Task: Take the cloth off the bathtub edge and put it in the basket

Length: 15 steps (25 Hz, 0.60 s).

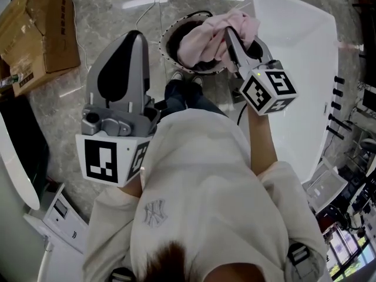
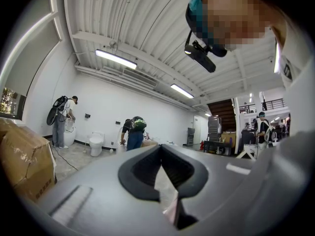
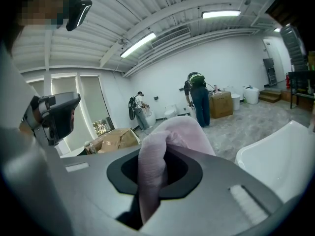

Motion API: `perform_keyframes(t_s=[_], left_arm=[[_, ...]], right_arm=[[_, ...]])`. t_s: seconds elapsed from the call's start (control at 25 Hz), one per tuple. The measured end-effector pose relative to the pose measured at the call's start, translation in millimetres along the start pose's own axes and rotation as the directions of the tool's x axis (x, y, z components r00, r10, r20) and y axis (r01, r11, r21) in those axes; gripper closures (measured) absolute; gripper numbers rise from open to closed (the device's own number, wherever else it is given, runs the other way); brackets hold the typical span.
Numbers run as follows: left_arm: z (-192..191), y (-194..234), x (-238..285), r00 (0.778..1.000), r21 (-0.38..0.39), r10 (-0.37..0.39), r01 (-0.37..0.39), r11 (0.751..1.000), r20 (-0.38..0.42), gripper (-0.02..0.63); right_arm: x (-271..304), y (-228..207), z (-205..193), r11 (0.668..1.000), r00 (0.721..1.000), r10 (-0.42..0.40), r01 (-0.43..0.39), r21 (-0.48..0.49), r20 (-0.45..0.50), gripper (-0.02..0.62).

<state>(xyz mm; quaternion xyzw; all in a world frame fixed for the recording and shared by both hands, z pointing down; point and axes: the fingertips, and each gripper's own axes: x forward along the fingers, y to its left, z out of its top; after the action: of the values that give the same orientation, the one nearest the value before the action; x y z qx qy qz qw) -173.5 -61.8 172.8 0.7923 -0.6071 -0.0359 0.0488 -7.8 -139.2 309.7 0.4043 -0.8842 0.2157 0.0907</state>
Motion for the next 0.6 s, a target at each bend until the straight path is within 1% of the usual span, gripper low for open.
perform_keyframes(t_s=[0.16, 0.6], left_arm=[[-3.8, 4.8, -2.2, 1.0, -0.002, 0.01, -0.01, 1.0, -0.013, 0.558], [-14.1, 12.8, -0.3, 0.999, -0.017, 0.004, -0.005, 1.0, -0.04, 0.558]], right_arm=[[2.0, -0.3, -10.0, 1.0, 1.0, -0.004, 0.004, 0.002, -0.022, 0.559], [10.6, -4.1, -31.6, 1.0, 0.997, -0.025, 0.026, 0.012, -0.071, 0.558]])
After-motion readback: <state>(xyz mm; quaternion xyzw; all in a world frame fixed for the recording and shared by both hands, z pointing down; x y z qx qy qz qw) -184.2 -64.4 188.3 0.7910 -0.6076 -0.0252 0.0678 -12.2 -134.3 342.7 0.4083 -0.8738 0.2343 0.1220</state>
